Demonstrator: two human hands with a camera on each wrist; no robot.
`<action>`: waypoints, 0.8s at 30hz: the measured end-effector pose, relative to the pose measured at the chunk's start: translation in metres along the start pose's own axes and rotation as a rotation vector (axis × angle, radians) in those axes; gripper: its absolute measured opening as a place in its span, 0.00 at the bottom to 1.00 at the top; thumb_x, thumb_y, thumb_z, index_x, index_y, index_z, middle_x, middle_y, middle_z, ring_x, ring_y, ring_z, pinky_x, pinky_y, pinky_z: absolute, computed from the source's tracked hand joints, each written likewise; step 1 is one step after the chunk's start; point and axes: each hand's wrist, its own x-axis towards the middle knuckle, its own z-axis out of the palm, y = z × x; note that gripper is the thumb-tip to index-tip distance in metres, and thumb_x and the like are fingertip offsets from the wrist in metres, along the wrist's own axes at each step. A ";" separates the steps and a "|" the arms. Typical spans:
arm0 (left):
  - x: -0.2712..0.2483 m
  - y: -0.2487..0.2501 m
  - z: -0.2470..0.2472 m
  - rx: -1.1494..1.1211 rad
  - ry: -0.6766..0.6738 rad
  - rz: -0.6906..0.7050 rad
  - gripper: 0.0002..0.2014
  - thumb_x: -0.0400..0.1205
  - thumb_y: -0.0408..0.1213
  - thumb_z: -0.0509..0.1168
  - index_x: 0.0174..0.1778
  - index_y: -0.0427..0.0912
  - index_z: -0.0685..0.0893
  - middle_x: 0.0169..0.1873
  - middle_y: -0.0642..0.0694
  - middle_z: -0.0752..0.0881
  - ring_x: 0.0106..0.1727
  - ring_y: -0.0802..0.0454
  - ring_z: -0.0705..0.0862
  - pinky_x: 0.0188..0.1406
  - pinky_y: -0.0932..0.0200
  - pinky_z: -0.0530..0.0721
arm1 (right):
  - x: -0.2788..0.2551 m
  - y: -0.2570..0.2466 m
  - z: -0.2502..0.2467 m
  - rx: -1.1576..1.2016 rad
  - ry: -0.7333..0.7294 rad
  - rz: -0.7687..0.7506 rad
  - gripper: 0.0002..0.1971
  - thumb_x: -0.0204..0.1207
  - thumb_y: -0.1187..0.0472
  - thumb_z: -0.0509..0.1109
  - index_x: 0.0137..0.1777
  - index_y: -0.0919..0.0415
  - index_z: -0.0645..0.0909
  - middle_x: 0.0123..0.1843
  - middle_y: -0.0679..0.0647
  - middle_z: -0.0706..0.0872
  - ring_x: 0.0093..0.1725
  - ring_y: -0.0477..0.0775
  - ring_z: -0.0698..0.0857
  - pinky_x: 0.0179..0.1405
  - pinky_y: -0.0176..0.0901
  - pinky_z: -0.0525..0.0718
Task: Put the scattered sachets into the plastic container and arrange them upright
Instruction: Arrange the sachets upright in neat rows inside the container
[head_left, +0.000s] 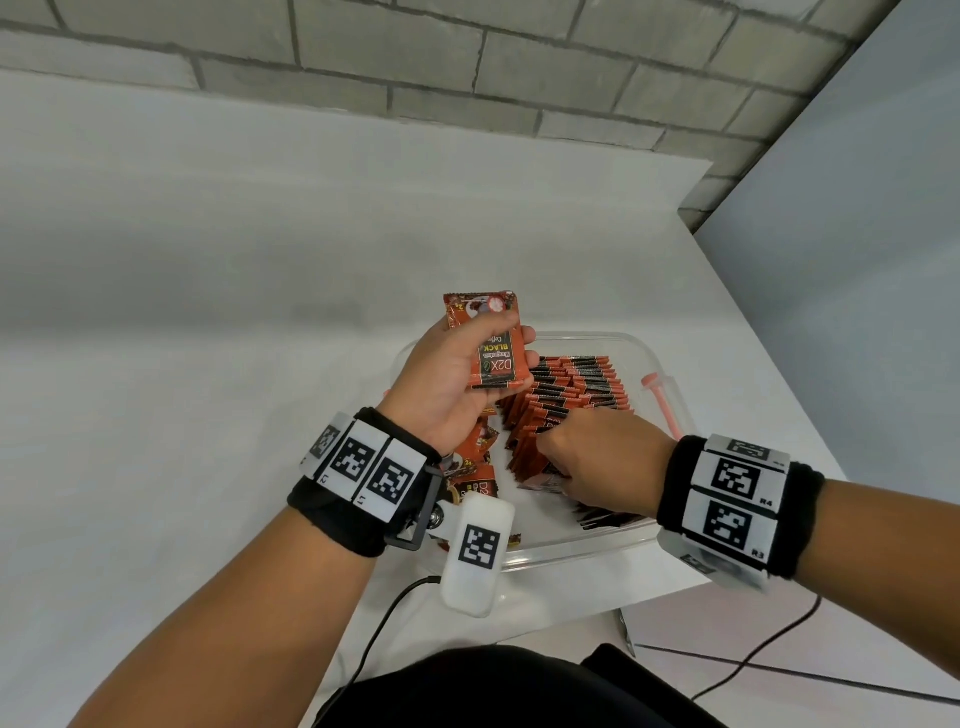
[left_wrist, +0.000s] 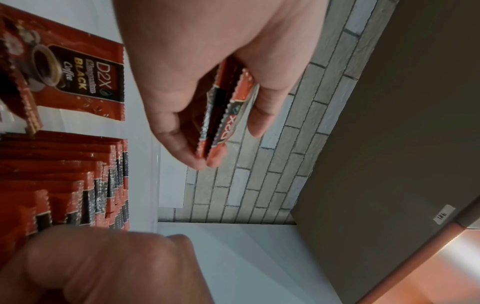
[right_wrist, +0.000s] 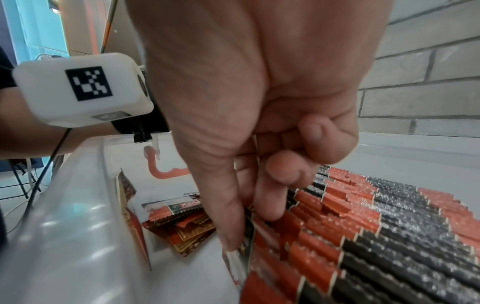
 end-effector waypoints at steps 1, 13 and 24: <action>0.000 0.000 0.000 0.002 0.000 0.000 0.08 0.81 0.35 0.66 0.53 0.38 0.80 0.40 0.42 0.88 0.39 0.48 0.87 0.43 0.52 0.86 | 0.000 0.001 0.000 0.008 0.002 0.005 0.04 0.80 0.64 0.63 0.46 0.61 0.79 0.36 0.52 0.74 0.35 0.55 0.77 0.28 0.39 0.73; -0.002 0.000 0.003 0.001 0.026 -0.018 0.04 0.82 0.35 0.65 0.49 0.39 0.81 0.39 0.42 0.88 0.40 0.47 0.87 0.44 0.51 0.86 | -0.011 0.013 -0.004 0.024 0.077 0.055 0.11 0.76 0.53 0.68 0.41 0.54 0.69 0.38 0.49 0.74 0.37 0.54 0.77 0.24 0.38 0.66; -0.001 -0.001 0.006 -0.037 0.000 -0.056 0.07 0.82 0.30 0.57 0.51 0.37 0.79 0.41 0.39 0.88 0.39 0.46 0.86 0.44 0.52 0.85 | -0.016 0.020 -0.004 0.156 0.133 0.102 0.13 0.74 0.48 0.71 0.39 0.55 0.72 0.32 0.46 0.74 0.36 0.53 0.78 0.34 0.44 0.78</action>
